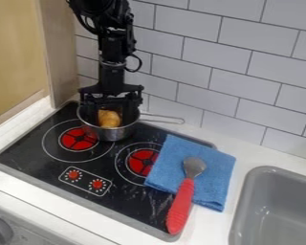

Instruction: Move the brown object to the lower left of the burner

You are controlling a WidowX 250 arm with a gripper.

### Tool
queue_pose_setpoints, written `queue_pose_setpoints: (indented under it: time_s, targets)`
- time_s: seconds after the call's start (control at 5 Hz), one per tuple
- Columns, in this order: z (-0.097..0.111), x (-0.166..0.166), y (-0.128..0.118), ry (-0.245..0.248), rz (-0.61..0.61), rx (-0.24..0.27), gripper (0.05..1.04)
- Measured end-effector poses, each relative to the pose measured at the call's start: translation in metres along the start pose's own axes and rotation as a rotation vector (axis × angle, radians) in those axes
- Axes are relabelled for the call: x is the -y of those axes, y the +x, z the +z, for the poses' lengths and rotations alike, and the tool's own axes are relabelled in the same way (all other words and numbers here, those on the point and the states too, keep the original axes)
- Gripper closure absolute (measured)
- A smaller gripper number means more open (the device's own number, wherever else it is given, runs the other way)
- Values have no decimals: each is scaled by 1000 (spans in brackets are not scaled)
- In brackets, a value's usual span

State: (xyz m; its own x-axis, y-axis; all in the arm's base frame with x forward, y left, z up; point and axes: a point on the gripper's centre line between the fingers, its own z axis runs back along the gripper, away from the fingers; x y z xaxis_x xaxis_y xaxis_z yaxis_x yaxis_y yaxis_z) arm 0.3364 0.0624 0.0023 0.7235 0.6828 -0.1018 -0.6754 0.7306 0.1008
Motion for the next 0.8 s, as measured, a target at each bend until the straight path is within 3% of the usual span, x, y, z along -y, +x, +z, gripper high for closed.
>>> queue_pose_setpoints:
  time_s: [0.2,0.8]
  targets:
    - [1,3,2,-22,-5,13,427]
    - [8,1,-3,-20,-9,-2,457]
